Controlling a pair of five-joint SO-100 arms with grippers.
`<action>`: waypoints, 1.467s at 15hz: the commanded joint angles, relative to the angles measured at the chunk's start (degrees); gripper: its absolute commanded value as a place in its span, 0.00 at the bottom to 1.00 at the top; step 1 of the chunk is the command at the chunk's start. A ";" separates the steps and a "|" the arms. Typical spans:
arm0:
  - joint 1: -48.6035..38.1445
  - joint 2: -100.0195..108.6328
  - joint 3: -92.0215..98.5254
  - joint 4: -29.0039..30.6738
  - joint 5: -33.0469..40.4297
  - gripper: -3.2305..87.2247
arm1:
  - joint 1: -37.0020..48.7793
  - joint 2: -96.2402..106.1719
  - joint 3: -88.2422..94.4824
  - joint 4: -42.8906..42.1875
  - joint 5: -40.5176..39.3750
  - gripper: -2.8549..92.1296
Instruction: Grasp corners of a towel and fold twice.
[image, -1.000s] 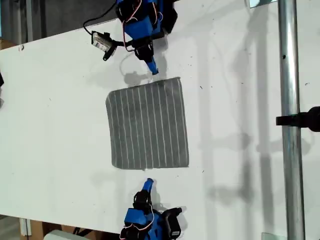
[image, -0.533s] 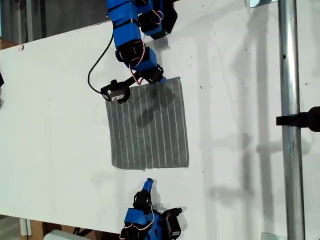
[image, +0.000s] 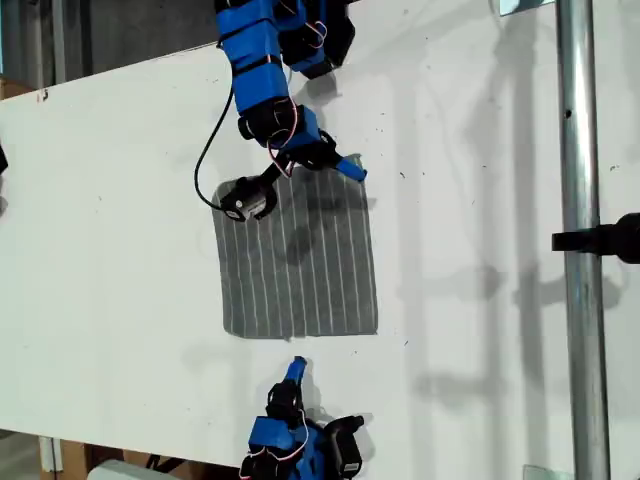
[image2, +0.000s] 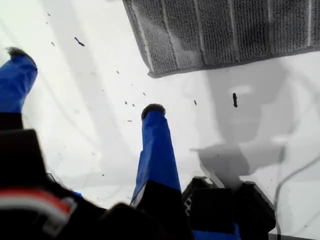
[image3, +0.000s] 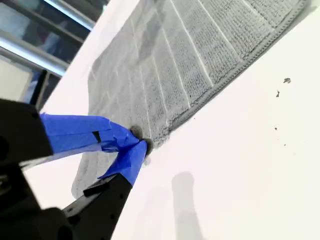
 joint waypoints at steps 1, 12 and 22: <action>0.62 0.35 0.44 -1.14 0.26 0.00 | 1.41 -0.70 0.00 -0.97 -0.09 0.48; 0.35 0.35 0.44 -1.23 -0.26 0.00 | 6.50 -15.03 14.85 -22.41 -2.11 0.35; 0.26 0.35 0.44 -1.23 -0.26 0.00 | 7.73 -6.42 5.98 -9.76 -4.22 0.37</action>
